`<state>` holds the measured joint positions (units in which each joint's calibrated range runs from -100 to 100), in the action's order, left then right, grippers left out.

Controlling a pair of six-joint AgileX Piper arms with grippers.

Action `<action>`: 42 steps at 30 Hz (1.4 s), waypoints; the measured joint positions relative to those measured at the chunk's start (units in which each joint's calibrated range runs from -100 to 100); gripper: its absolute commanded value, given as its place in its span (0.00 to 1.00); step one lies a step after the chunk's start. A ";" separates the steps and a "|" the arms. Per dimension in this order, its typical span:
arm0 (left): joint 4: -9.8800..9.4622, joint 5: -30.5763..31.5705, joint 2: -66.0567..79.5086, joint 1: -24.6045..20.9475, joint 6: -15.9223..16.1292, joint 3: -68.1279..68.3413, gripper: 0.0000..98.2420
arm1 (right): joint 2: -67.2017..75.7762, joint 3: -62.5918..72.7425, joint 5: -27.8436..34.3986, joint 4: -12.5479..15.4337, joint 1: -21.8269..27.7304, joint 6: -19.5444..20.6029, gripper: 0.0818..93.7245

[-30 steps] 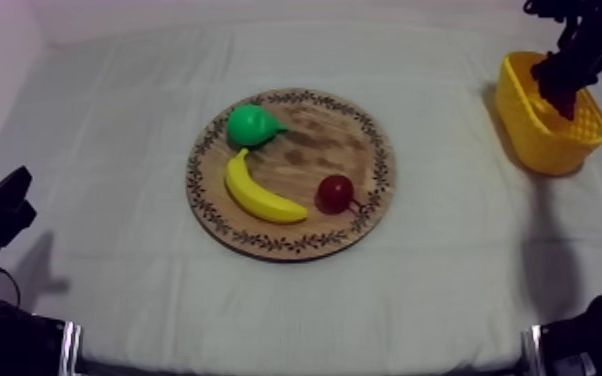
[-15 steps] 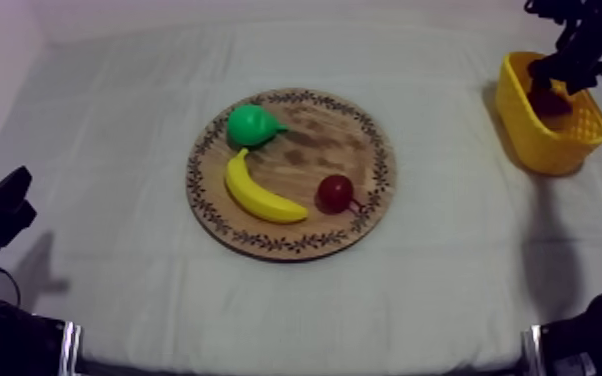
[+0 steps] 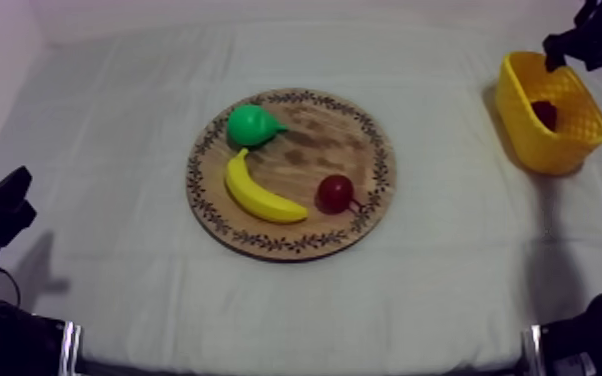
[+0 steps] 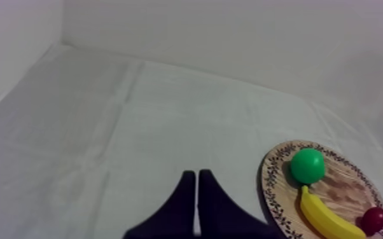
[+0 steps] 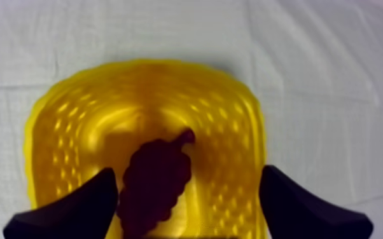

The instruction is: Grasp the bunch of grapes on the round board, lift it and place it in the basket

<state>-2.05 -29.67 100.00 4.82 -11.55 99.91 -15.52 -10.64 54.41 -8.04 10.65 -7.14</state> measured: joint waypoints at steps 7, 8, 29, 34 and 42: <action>0.00 0.00 0.00 0.00 0.00 0.00 0.00 | 8.83 -5.77 -3.42 -1.17 -0.35 1.29 0.59; 0.00 0.00 0.00 0.00 0.00 0.00 0.00 | 10.27 -6.98 -4.31 -1.51 -0.45 1.62 0.58; 0.00 0.00 0.00 0.00 0.00 0.00 0.00 | 42.56 -41.99 -16.49 -7.46 -4.33 8.14 0.46; 0.00 0.00 0.00 0.00 0.00 0.00 0.00 | 49.71 -49.53 -18.68 -8.13 -4.49 8.55 0.45; 0.00 0.00 0.00 0.00 0.00 0.00 0.00 | 60.80 -61.47 -21.11 -8.59 -5.47 9.50 0.40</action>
<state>-2.05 -29.67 100.00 4.82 -11.55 99.91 45.29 -72.11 33.29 -16.62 5.17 2.36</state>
